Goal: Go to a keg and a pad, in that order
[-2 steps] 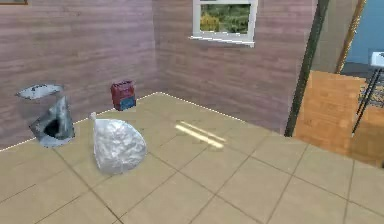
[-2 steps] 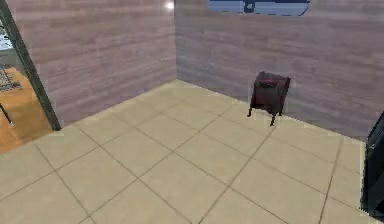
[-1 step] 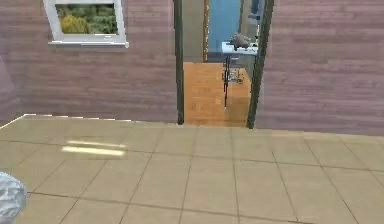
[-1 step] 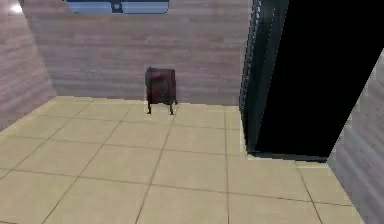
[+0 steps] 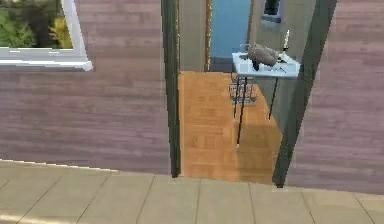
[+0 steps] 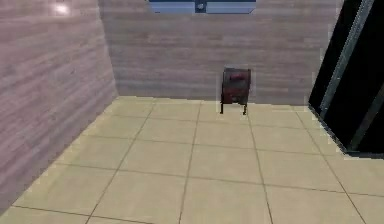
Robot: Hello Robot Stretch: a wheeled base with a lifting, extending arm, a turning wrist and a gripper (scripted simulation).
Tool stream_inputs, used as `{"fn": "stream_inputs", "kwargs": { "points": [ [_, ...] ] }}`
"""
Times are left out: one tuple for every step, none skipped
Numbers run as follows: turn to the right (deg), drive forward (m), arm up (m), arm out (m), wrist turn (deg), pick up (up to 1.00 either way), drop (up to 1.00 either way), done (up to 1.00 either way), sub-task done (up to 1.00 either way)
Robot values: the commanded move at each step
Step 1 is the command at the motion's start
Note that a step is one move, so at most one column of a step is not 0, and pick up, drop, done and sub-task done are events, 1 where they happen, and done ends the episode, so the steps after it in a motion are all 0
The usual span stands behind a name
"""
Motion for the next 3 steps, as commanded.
{"fn": "stream_inputs", "kwargs": {
  "points": [
    [0.0,1.0,0.0,0.0,0.0,0.0,0.0,0.0,0.0],
    [3.0,0.0,0.0,0.0,0.0,0.0,0.0,0.0,0.0],
    [0.0,0.85,0.0,0.0,0.0,0.0,0.0,0.0,0.0]
  ]
}}
